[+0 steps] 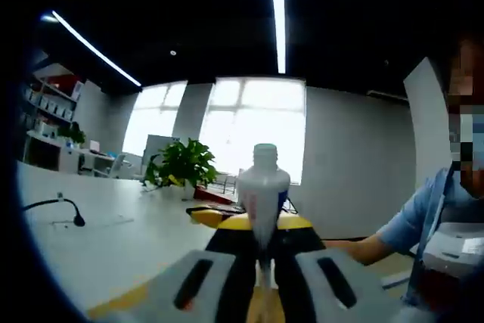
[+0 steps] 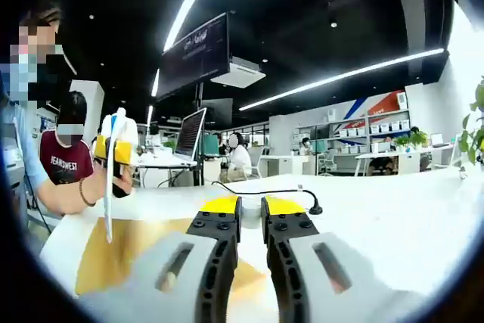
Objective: Pick up the toothpaste unscrew the cap squeeze it onto the small board screw the cap back on and return it to the table
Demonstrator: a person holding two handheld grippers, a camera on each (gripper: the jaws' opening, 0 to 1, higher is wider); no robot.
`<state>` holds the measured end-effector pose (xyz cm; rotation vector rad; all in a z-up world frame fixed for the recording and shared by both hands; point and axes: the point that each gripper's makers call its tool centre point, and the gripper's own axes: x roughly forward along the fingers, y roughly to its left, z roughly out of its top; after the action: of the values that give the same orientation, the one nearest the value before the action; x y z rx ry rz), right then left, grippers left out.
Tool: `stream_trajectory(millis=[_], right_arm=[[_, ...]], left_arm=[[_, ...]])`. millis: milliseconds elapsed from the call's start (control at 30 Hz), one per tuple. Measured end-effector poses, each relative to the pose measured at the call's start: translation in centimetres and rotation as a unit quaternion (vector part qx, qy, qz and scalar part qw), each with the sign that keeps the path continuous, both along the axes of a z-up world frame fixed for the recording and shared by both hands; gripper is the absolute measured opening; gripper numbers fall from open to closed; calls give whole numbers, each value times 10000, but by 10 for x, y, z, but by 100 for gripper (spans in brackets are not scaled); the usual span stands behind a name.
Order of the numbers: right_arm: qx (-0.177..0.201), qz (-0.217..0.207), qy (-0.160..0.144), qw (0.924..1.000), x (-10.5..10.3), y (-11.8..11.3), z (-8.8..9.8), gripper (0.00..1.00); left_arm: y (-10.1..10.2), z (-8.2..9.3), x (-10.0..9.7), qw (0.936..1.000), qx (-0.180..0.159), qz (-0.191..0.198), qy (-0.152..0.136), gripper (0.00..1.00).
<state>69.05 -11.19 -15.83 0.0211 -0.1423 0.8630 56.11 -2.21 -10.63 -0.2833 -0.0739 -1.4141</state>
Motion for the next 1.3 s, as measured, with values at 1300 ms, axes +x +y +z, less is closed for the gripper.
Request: stream_trajectory(millis=[1300], right_arm=[[-1237,-482,1449,9805,27,-6,-110,12]], left_arm=[[8,-16,30,9946,413,945,65,5]])
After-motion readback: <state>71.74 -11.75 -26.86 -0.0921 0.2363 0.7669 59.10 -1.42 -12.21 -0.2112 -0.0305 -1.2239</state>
